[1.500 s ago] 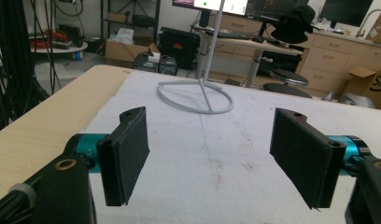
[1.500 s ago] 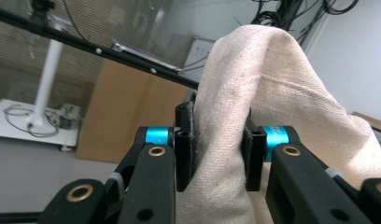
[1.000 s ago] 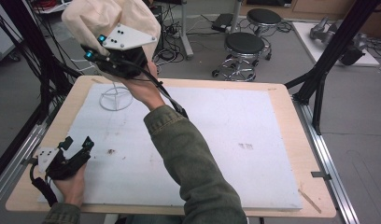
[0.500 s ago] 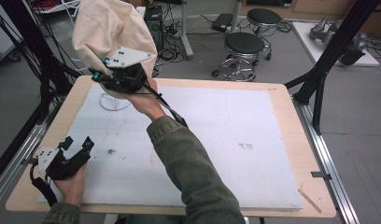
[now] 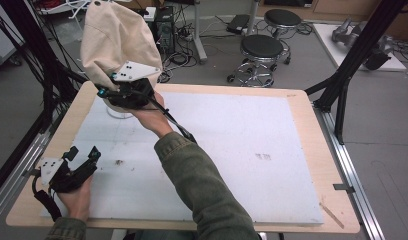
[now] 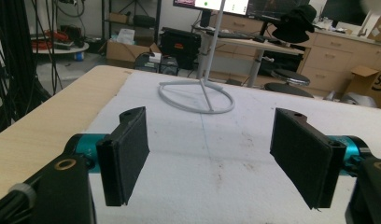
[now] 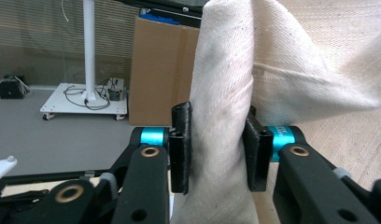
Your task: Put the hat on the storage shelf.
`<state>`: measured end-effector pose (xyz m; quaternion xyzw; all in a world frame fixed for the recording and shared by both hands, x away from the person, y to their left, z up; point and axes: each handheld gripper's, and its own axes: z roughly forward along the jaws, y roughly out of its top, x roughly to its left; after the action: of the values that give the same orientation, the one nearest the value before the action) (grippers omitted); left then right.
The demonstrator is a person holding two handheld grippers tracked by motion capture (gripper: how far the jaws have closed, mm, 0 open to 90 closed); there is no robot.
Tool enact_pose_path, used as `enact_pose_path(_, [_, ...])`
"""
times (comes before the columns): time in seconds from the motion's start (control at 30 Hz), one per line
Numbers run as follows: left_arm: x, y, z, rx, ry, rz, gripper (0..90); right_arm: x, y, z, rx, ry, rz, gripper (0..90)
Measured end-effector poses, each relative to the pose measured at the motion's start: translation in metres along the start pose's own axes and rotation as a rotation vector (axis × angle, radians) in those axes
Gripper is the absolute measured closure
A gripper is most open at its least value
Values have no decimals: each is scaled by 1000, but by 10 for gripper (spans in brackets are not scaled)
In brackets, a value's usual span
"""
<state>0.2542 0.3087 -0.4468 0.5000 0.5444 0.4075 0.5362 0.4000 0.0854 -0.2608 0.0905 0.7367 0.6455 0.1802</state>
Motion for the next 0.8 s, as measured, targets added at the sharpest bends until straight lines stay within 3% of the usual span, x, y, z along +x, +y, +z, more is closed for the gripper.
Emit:
enact_pose_path(0.03, [0, 0, 0, 1, 0, 0, 279, 0, 0, 0, 0, 0, 0, 620])
enact_pose_path(0.13, [0, 0, 0, -1, 1, 2, 278, 1, 0, 0, -22, -32, 41, 494])
enact_pose_path(0.27, [0, 0, 0, -2, 1, 0, 279, 2, -1, 1, -10, -62, 81, 348])
enact_pose_path(0.33, [0, 0, 0, 3, 2, 1, 279, 0, -2, 1, 0, -62, 114, 223])
enact_pose_path(0.4, [-1, 0, 1, 3, 2, -6, 279, 1, -3, 3, 56, -114, 167, 77])
enact_pose_path(0.5, [-1, 0, 1, 3, 0, -6, 279, 4, -3, 1, 68, -149, 148, 17])
enact_pose_path(0.67, [0, 0, 1, -2, 6, -8, 279, 6, 0, -8, 77, -174, 135, 17])
enact_pose_path(0.8, [0, 0, 2, -2, 8, -1, 279, 6, -8, -23, 95, -213, 141, 13])
